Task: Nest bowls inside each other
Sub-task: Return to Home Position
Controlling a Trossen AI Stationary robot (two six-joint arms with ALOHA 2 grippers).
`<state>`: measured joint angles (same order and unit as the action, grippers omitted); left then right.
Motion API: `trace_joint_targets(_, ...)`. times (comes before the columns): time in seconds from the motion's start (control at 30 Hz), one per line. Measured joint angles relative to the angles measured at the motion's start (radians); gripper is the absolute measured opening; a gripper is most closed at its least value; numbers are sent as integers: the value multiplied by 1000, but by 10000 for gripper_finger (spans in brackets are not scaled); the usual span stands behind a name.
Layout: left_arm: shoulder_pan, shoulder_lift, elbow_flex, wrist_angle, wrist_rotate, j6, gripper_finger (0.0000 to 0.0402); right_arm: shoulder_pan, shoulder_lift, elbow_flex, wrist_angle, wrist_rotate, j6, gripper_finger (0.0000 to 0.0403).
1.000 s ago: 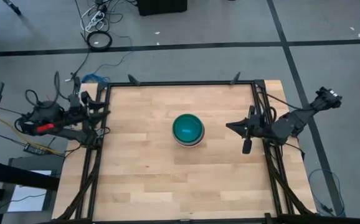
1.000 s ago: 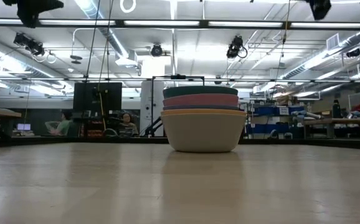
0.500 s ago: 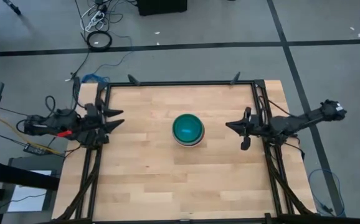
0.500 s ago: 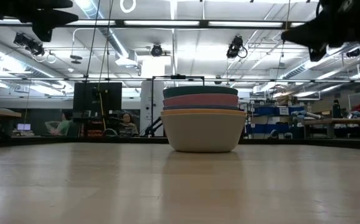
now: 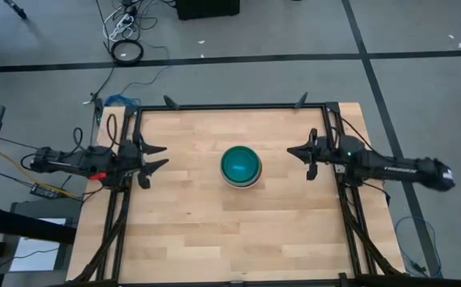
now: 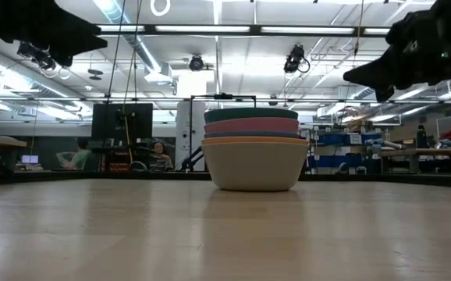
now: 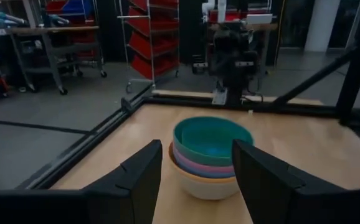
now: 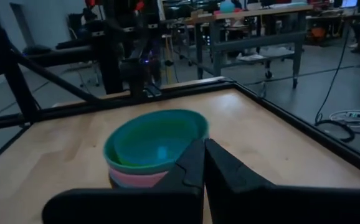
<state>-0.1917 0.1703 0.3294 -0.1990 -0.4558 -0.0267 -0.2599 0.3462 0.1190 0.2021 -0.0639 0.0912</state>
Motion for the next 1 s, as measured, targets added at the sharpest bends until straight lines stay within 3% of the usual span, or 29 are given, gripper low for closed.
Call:
trace_joint_targets(0.3,28,3,-66,84,-5,71,202,-371,0,-100,160,-340,58,0)
trace_joint_targets(0.53,89,1,-75,99,43,110,202,-515,37,-109,152,-511,62,0)
trace_joint_targets(0.73,176,0,-86,93,130,133,202,-590,139,-110,116,-496,-10,0)
trace_joint_targets(1.0,258,0,-198,135,259,95,202,-602,251,-110,122,-472,64,0)
